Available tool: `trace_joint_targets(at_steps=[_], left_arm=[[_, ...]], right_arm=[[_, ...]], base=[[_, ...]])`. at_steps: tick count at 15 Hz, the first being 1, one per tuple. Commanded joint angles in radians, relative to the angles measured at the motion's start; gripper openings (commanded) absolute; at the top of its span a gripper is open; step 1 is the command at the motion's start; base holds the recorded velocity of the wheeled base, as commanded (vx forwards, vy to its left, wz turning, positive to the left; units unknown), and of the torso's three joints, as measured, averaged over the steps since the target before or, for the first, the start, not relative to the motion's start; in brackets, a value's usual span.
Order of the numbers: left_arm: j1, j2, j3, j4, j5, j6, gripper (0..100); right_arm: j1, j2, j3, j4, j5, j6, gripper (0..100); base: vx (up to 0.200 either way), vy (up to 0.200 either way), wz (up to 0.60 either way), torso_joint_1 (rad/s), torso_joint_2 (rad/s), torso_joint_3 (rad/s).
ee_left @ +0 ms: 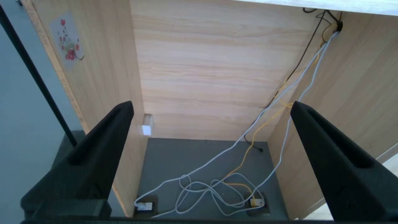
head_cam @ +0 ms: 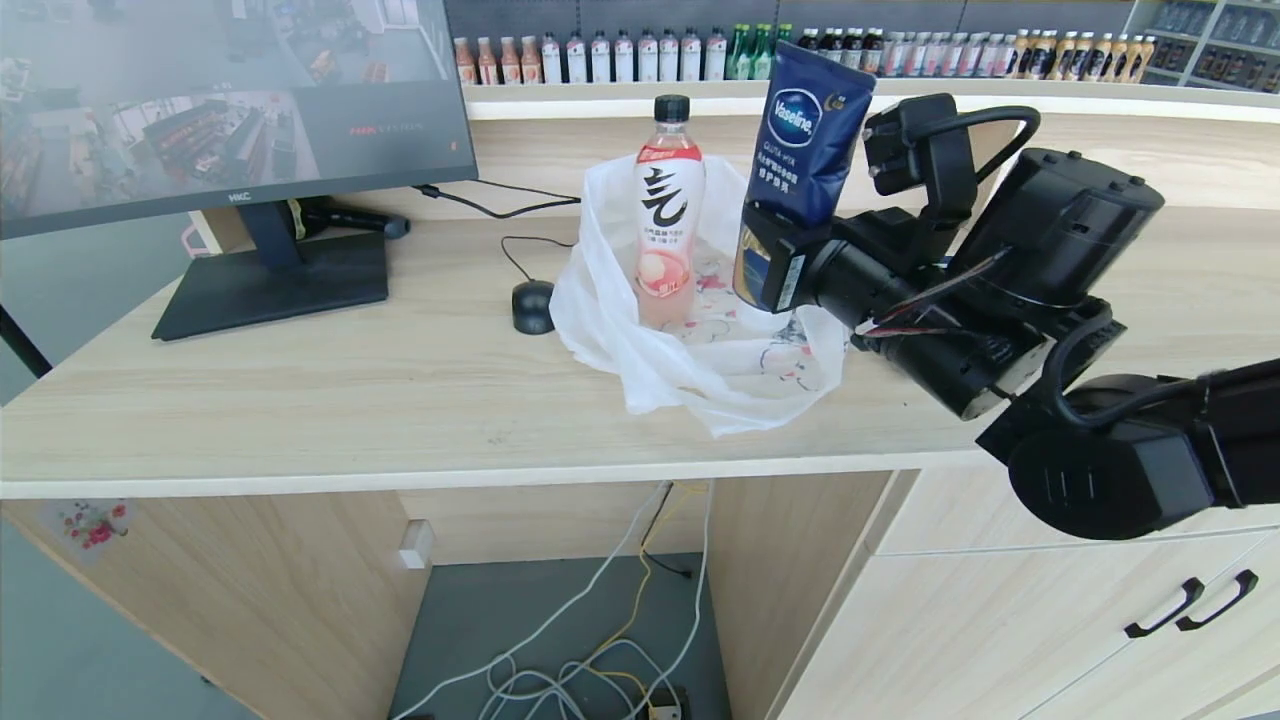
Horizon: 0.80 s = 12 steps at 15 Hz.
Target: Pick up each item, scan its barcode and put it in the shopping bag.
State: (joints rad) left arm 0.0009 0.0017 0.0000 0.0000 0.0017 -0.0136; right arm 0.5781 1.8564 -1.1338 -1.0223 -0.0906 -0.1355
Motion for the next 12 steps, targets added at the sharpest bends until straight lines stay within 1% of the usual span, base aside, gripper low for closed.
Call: trace_joint_targets(at_steps=[1,4,11,12], left_arm=[[0.001,0.000,0.000,0.000,0.000,0.000,100],[0.001,0.000,0.000,0.000,0.000,0.000,100],[0.001,0.000,0.000,0.000,0.000,0.000,100],[0.001,0.000,0.000,0.000,0.000,0.000,100]], right_arm=[[-0.017,0.040,-0.029,0.002,0.002,0.005,0],[-0.046,0.066,-0.027,0.002,0.003,0.017,0],[-0.047,0.124,-0.044,0.002,-0.001,0.070,0],[-0.060,0.129,-0.046,0.002,0.000,0.070,0]], base=[[0.000,0.000,0.00,0.000,0.00,0.000],[0.000,0.000,0.00,0.000,0.00,0.000],[0.000,0.000,0.00,0.000,0.00,0.000],[0.000,0.000,0.00,0.000,0.00,0.000]])
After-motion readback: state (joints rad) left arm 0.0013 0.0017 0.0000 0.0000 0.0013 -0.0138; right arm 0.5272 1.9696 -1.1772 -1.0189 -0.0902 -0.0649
